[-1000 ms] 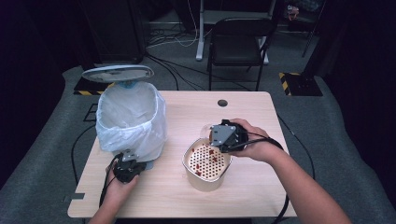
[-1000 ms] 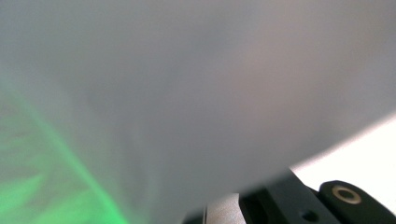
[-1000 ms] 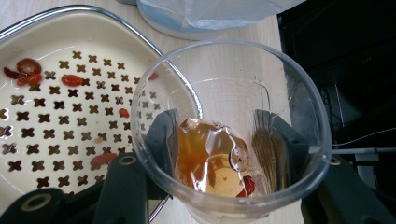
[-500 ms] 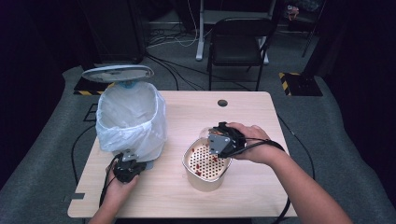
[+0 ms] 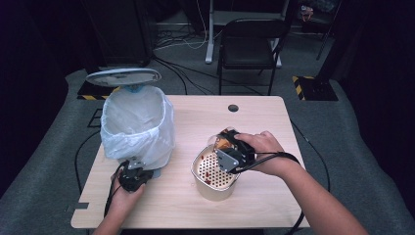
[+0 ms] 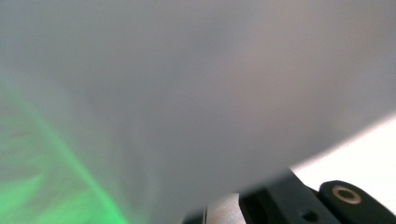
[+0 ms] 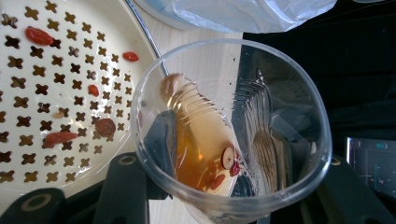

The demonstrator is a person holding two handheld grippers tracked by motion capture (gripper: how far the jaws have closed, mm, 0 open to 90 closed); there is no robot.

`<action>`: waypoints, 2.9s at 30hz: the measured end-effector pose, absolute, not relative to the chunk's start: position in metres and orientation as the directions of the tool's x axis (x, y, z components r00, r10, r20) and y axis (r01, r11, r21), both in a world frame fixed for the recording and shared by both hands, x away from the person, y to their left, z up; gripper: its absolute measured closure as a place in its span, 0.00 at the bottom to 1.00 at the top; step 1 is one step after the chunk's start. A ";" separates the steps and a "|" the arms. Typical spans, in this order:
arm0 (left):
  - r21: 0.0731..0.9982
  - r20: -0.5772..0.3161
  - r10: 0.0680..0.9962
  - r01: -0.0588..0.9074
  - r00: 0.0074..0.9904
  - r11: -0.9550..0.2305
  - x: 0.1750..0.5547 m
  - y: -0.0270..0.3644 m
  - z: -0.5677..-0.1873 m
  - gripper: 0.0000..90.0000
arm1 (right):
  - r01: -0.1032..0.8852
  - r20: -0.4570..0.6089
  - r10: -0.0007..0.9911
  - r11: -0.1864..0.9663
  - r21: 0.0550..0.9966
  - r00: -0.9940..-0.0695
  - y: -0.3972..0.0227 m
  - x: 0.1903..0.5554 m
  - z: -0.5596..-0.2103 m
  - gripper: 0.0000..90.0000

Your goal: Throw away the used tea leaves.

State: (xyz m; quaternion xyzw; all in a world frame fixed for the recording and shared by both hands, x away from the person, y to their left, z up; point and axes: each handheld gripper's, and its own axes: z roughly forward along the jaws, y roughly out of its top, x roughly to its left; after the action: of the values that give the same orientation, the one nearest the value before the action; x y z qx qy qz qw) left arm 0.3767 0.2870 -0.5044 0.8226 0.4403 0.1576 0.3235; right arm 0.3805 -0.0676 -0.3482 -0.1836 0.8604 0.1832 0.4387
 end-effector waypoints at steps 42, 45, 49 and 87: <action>0.672 -0.026 0.826 0.621 0.564 -0.403 0.377 0.287 -0.505 1.00 | -0.512 -0.816 -0.576 0.714 -0.477 -0.043 -0.053 0.357 -0.394 0.57; 0.671 -0.026 0.826 0.622 0.563 -0.403 0.377 0.287 -0.504 1.00 | -0.509 -0.821 -0.571 0.715 -0.480 -0.027 -0.054 0.356 -0.398 0.57; 0.672 -0.026 0.826 0.622 0.563 -0.403 0.377 0.287 -0.504 1.00 | -0.507 -0.825 -0.565 0.715 -0.482 -0.013 -0.055 0.355 -0.400 0.56; 0.675 -0.022 0.825 0.617 0.565 -0.405 0.377 0.287 -0.505 1.00 | -0.520 -0.813 -0.581 0.701 -0.488 -0.021 -0.053 0.352 -0.380 0.56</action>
State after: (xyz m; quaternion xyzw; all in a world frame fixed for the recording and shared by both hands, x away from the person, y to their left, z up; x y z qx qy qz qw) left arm 0.3771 0.2871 -0.5046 0.8228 0.4381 0.1599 0.3249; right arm 0.3519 -0.0533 -0.3797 -0.3854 0.7141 -0.0265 0.5838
